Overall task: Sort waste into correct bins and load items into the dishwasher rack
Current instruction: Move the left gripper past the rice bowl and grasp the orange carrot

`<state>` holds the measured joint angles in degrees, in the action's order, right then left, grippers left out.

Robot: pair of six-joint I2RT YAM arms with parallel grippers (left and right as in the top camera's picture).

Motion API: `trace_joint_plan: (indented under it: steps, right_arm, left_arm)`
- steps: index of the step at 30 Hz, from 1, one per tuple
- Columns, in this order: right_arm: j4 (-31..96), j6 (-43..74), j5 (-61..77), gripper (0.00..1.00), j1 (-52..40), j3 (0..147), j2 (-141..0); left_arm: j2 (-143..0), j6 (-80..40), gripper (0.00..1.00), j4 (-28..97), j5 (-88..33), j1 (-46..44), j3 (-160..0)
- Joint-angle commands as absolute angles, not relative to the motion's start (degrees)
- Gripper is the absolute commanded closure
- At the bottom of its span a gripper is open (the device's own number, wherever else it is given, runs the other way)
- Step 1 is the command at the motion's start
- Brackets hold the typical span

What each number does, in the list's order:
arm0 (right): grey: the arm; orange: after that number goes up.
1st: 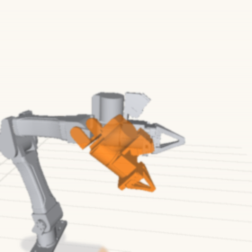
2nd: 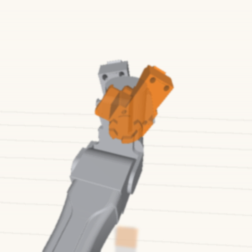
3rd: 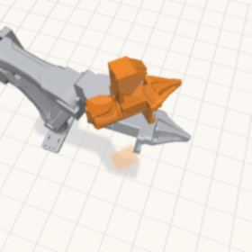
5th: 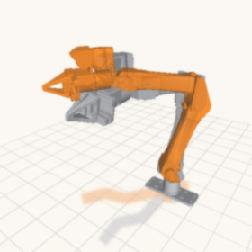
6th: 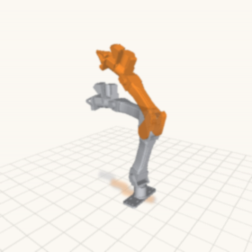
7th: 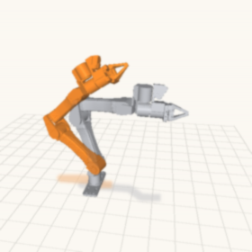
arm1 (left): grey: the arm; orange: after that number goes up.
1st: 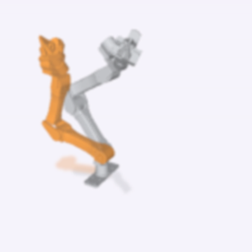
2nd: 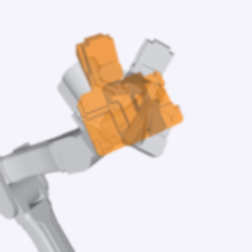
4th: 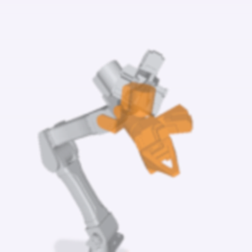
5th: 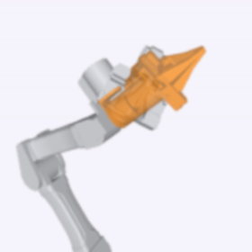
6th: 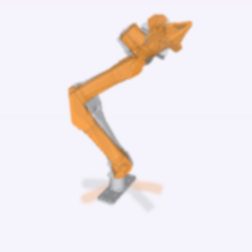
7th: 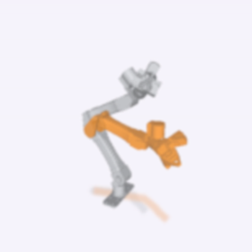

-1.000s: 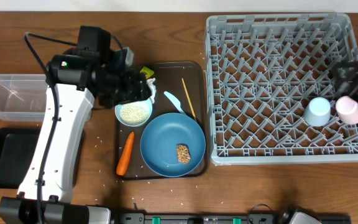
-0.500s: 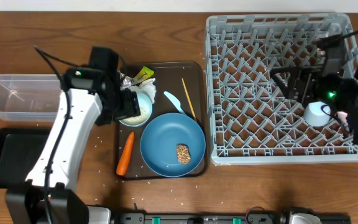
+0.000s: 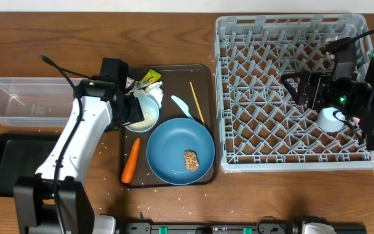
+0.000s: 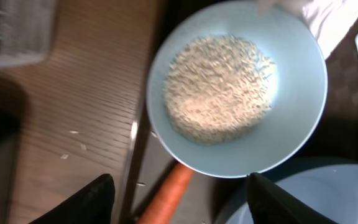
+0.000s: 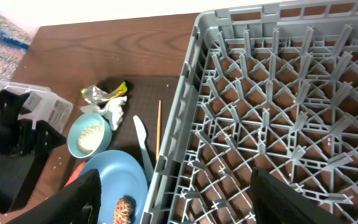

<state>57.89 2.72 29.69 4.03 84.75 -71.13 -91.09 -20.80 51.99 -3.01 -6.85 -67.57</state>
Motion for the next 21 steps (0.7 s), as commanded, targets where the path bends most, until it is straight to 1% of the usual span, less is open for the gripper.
trace_joint_plan:
  steps: [1,7,16,21]
  right_arm:
    - [58.26,1.87,27.53,0.30,3.44,85.27,-71.26]
    - [58.81,1.85,26.96,0.30,3.44,85.27,-71.26]
    - [59.42,1.87,26.09,0.29,3.44,85.27,-71.26]
    - [59.90,1.85,25.87,0.29,3.44,85.27,-71.26]
  left_arm:
    - [-91.81,-19.49,0.34,52.58,-6.85,-7.16,-66.96]
    - [-91.83,-19.14,0.33,53.71,-6.46,-7.20,-66.96]
    - [-91.83,-19.11,0.34,61.10,-2.76,-7.14,-66.96]
    - [-91.81,-17.04,0.36,65.67,-2.79,-7.05,-65.84]
